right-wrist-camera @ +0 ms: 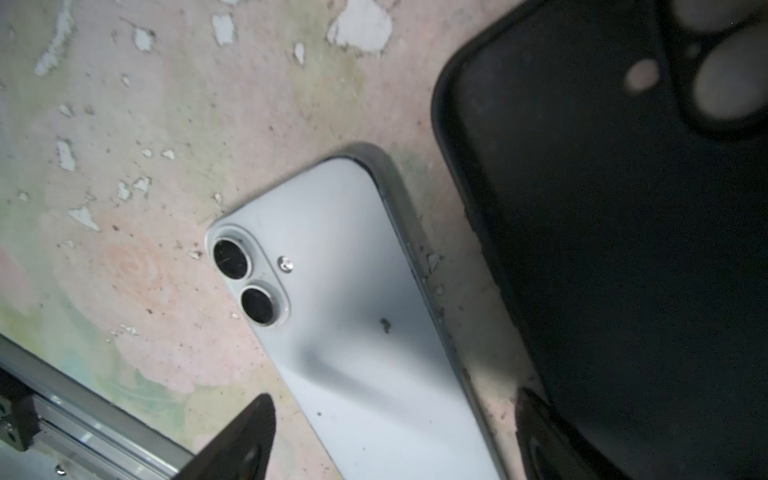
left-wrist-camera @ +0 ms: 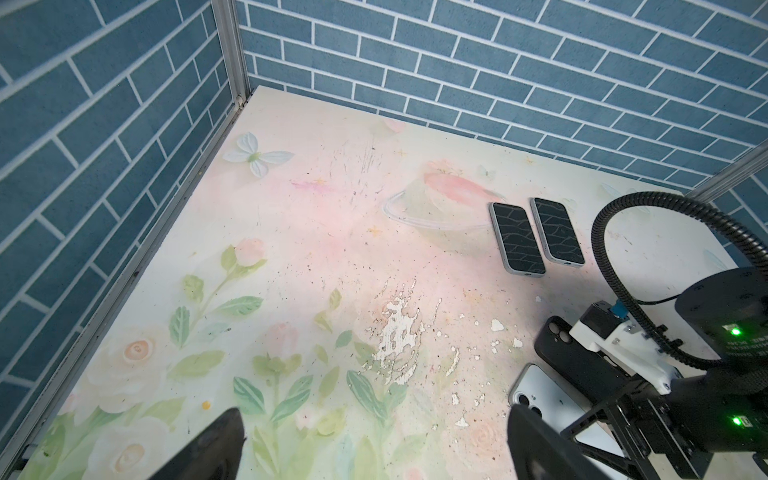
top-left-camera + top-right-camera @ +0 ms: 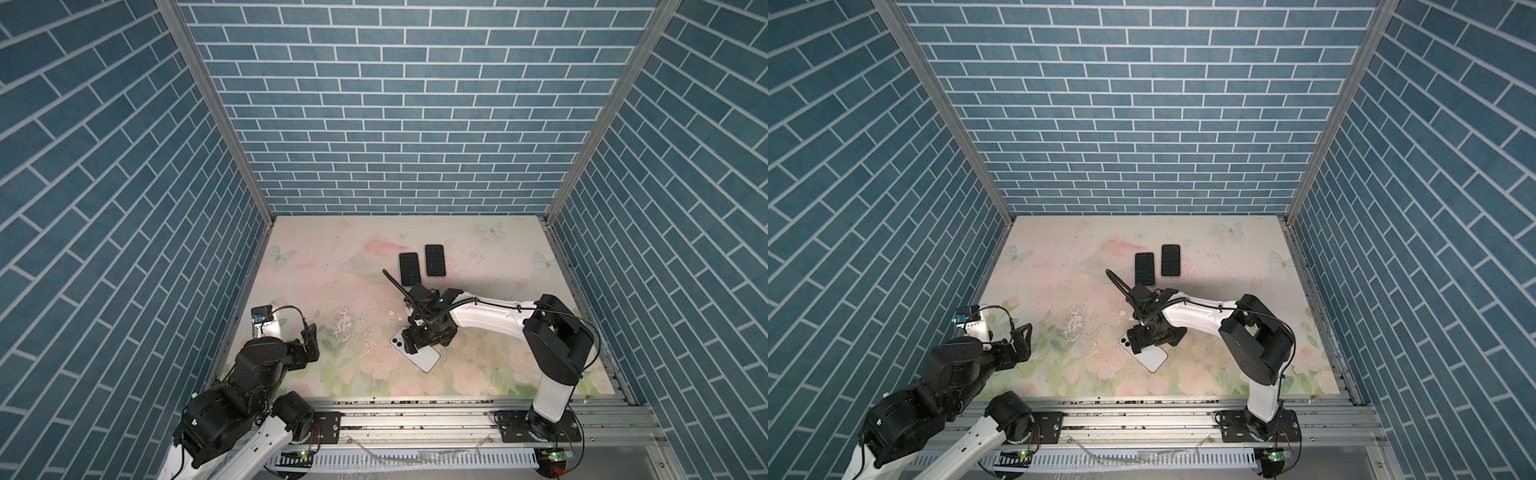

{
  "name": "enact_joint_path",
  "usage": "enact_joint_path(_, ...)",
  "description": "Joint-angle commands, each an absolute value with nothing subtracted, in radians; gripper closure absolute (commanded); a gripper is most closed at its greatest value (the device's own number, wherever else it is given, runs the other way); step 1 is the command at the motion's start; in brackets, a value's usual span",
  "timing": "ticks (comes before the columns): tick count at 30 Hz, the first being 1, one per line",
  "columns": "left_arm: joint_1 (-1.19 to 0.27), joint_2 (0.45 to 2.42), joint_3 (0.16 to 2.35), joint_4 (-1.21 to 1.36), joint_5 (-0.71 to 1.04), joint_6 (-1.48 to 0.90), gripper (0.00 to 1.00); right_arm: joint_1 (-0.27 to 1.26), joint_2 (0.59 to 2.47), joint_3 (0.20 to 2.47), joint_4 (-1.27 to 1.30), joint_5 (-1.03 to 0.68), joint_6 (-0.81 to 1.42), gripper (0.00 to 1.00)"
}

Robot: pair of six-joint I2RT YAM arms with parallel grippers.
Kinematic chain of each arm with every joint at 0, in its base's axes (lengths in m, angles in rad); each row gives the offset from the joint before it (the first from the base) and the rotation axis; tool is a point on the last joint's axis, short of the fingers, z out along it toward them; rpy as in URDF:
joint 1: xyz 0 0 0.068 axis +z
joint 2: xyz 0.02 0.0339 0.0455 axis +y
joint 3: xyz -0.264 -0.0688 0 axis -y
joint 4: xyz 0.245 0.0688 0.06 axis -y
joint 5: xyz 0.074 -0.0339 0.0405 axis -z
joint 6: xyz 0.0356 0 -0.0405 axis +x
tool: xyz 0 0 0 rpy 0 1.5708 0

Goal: Put the phone into the phone case

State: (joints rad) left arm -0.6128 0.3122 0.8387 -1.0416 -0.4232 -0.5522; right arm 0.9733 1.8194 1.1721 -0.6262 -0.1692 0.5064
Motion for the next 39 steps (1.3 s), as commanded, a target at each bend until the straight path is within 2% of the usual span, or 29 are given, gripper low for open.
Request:
enact_joint_path(1, -0.6, 0.315, 0.832, -1.045, -0.418, -0.542, 0.0, 1.016, 1.838, 1.21, -0.703, -0.082, 0.461, 0.1)
enact_joint_path(14, -0.584, 0.321, 0.831, -1.042, -0.407, -0.541, 0.0, 1.115, 1.901, 1.22, -0.775, 0.058, 0.434, 0.11)
enact_joint_path(16, -0.583, 0.319, 0.83, -1.042, -0.406, -0.541, 0.0, 1.116, 1.911, 1.221, -0.771, 0.059, 0.434, 0.12)
enact_joint_path(19, -0.582, 0.319, 0.83, -1.042, -0.405, -0.541, 0.0, 1.116, 1.919, 1.223, -0.76, 0.051, 0.43, 0.22)
enact_joint_path(26, -0.58, 0.319, 0.828, -1.042, -0.405, -0.541, 0.0, 1.116, 1.949, 1.265, -0.77, 0.057, 0.416, 0.28)
enact_joint_path(39, -0.577, 0.317, 0.829, -1.041, -0.402, -0.54, 0.0, 1.1, 1.784, 1.308, -0.828, 0.099, 0.413, 0.32)
